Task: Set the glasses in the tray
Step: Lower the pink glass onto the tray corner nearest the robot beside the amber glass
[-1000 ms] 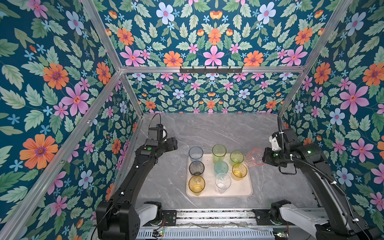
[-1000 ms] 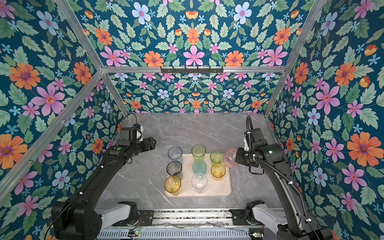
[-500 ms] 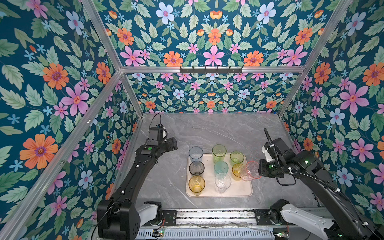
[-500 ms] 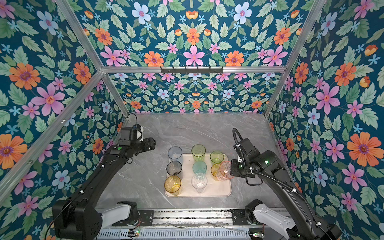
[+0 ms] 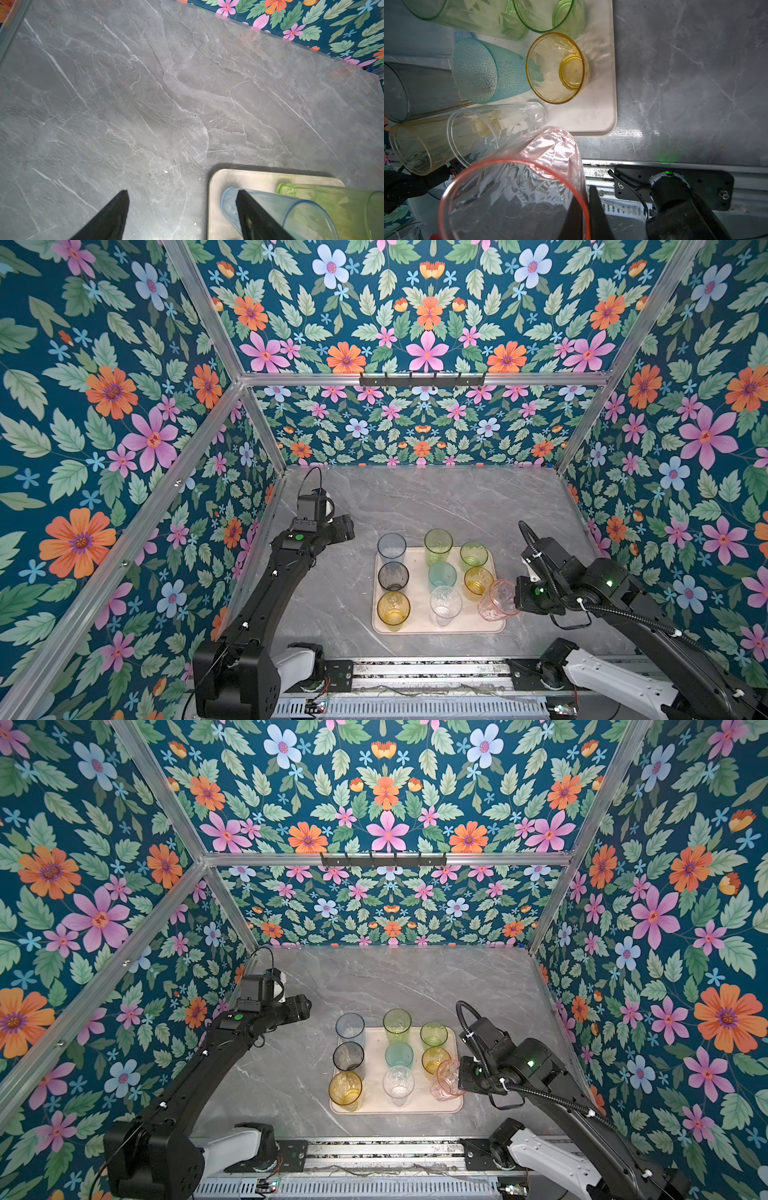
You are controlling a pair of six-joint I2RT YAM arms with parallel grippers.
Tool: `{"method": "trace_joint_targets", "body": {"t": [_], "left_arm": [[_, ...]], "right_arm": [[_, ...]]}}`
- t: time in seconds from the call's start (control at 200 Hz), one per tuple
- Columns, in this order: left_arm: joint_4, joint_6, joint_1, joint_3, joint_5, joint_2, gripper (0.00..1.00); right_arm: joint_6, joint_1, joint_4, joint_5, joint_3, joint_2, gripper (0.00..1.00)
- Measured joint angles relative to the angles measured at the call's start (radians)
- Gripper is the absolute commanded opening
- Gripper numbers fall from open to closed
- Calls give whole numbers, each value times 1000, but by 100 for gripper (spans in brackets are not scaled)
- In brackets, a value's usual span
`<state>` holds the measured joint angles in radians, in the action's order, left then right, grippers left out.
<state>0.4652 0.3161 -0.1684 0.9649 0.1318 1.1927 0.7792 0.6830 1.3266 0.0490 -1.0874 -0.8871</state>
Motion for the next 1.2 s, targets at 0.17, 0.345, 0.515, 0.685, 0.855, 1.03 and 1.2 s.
{"method": "trace_joint_targets", "body": {"t": [0.17,0.345,0.515,0.685,0.855,1.03,1.2], "left_arm": [[0,0,0,0,0,0,84],[0,0,0,0,0,0,84],[0,0,0,0,2,0,84],[0,0,0,0,4,0,84],[0,0,0,0,4,0,84],[0,0,0,0,4,0,84],[0,0,0,0,8,0,83]], "right_arm": [[26,42,0,0,25,-14,0],[53,78,-7,-4,54,-19,0],[68,108,-24,-4,81,-32,0],[88,130,-57,-3,121,-41,0],[107,137,-79,-2,154,-41,0],[110,139,-98,-4,183,-41,0],[109,140,-122,-13,216,-44,0]]}}
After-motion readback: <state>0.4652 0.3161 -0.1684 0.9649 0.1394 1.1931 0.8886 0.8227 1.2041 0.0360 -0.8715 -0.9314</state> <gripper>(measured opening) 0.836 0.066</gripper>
